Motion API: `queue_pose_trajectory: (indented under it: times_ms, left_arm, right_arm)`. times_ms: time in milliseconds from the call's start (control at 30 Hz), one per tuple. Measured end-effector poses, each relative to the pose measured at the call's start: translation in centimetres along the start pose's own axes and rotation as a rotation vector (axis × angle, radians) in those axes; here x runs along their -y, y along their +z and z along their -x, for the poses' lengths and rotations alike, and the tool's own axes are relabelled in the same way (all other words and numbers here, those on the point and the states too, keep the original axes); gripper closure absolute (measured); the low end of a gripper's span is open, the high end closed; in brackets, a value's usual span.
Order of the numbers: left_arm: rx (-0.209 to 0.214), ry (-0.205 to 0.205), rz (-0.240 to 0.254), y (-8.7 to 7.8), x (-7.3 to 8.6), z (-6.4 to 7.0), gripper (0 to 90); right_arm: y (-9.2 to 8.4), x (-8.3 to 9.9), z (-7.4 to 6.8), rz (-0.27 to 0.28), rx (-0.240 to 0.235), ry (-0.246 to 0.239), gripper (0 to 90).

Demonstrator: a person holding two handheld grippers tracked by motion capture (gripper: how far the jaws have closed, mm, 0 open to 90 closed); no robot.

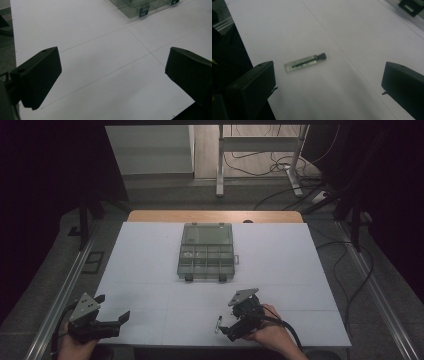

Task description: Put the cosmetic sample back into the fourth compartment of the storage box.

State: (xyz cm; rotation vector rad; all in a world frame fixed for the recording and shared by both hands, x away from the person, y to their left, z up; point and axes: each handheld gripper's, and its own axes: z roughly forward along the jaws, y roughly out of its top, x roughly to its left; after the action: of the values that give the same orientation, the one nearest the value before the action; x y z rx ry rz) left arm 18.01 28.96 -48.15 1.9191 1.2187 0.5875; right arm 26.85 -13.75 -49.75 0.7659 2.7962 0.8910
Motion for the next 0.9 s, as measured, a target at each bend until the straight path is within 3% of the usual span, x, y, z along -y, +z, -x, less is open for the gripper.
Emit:
queue_pose_trajectory:
  times_ms: [300,700,900]
  left_arm:
    - [0.003,0.002,-0.001,0.0,0.0,0.0,1.4]
    - [0.006,0.006,-0.002,0.1,0.0,0.0,1.4]
    - [0.006,0.012,-0.006,0.1,-0.1,0.1,1.4]
  right_arm:
    - [1.1,-0.7,-0.6,-0.022,-0.034,-0.035,3.1]
    - [2.6,-1.2,-1.2,-0.072,-0.081,-0.098,23.6]
    - [2.7,-1.2,-1.3,-0.064,-0.087,-0.124,31.6]
